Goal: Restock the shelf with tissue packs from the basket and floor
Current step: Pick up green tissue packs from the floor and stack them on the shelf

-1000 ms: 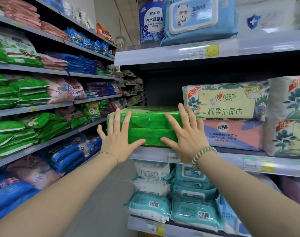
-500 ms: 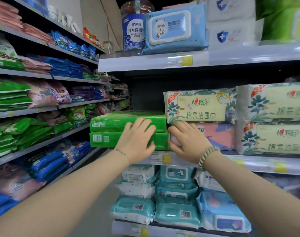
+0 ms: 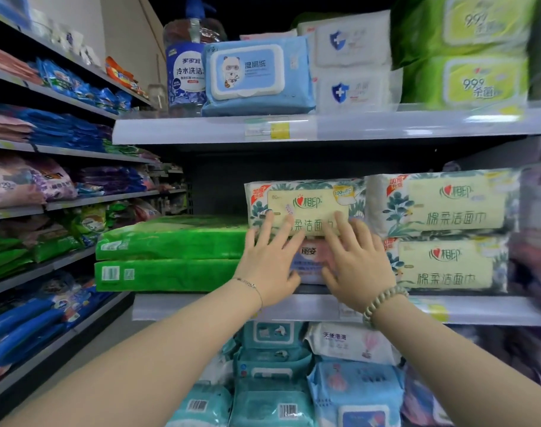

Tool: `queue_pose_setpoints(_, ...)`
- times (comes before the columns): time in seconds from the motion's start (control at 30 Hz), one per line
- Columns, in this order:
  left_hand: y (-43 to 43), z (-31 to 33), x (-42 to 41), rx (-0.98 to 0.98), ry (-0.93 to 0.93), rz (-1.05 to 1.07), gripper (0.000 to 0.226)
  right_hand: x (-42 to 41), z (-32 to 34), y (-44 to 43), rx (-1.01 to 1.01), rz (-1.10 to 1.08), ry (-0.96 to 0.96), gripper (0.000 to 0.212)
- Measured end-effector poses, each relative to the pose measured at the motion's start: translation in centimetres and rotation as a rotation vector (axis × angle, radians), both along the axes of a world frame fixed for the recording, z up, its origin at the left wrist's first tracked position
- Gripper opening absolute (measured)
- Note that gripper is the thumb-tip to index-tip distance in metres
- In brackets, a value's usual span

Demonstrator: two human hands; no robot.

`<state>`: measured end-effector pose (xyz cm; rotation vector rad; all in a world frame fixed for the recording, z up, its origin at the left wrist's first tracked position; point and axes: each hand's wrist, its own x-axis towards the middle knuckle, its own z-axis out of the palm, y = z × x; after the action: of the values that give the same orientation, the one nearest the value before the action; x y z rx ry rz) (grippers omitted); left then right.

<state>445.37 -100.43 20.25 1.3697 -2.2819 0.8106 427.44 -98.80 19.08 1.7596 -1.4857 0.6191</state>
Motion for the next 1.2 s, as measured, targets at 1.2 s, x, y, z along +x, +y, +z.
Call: queue_pose_setpoints(1.2, 0.7, -1.7, -16.8, 0.259, 0.645, -0.451, 0.108, -13.8, -2.0, 2.7, 0.042, -0.212, -0.403, 0.106)
